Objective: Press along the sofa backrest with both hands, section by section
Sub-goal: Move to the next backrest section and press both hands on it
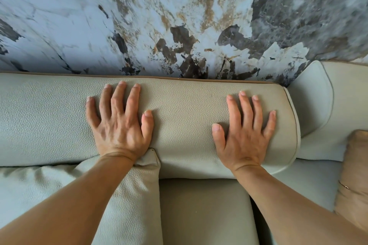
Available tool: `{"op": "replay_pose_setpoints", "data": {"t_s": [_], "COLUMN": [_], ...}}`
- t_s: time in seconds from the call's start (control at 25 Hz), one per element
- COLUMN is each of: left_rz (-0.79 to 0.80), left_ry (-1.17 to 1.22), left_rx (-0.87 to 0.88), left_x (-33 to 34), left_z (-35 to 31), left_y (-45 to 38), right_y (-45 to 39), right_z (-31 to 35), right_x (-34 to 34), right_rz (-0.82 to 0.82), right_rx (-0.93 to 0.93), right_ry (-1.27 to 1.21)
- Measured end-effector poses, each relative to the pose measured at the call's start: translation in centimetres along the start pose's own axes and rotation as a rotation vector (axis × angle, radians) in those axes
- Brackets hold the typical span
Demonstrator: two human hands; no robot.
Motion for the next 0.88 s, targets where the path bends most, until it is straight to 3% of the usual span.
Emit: {"op": "replay_pose_setpoints", "data": {"t_s": [0.88], "left_rz": [-0.003], "left_ry": [0.069], "left_rx": [-0.043], "left_x": [3.3], "left_z": [-0.1], "left_y": [-6.6], "right_y": [-8.4], "right_z": [0.8], "right_x": [3.4], "right_rz": [-0.044], "right_rx": [-0.035], "right_ry": [0.043]}}
Point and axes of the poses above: each hand's wrist, its own y-axis away from the middle knuckle, its own x-axis out of the palm, z = x × y, the point moved 4 cm from there along -y, towards the middle knuckle, and after that the axes turned 9 degrees about z, right-handed, at the moved point
